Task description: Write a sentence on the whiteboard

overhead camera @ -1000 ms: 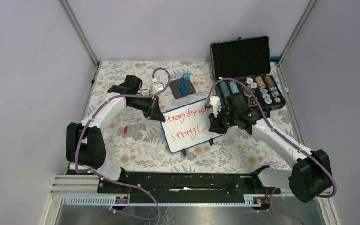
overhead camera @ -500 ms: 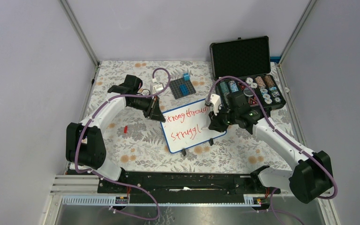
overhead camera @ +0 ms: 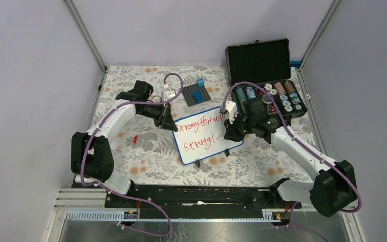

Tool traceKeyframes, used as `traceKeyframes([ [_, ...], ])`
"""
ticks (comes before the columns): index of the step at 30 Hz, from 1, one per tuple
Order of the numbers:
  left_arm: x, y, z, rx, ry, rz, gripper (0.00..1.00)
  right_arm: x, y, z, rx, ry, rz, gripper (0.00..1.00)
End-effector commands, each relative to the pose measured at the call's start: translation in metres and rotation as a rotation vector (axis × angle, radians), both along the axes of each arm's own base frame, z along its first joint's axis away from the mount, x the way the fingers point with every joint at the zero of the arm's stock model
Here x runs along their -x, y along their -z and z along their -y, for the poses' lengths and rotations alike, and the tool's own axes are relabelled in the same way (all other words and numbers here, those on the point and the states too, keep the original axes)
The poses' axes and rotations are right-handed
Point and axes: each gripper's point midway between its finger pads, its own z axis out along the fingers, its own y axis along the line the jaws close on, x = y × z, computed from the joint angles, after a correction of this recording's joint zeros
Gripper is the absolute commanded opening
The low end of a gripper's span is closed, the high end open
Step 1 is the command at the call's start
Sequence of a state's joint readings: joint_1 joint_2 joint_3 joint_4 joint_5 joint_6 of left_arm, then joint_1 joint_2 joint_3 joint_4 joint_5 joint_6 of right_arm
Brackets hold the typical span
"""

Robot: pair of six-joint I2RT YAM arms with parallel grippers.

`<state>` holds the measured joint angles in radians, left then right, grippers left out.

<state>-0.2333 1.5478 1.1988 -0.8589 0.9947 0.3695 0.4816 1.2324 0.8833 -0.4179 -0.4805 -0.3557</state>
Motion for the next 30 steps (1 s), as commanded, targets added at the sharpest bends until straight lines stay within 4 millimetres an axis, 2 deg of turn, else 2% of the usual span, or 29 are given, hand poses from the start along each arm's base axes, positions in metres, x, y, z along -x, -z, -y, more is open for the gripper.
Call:
traceKeyframes([
  [1, -0.014, 0.005, -0.003, -0.052, 0.004, 0.091, 0.00, -0.017, -0.012, 0.011, 0.026, 0.042, 0.079, 0.00],
  [9, -0.014, 0.005, -0.003, -0.052, 0.004, 0.088, 0.00, -0.021, -0.014, 0.020, 0.042, 0.054, 0.087, 0.00],
  [18, -0.014, 0.006, -0.003, -0.054, 0.004, 0.088, 0.00, -0.029, -0.026, 0.011, 0.006, 0.050, 0.096, 0.00],
  [30, -0.015, 0.008, -0.002, -0.053, 0.008, 0.085, 0.00, -0.028, -0.026, 0.000, -0.048, 0.030, 0.067, 0.00],
])
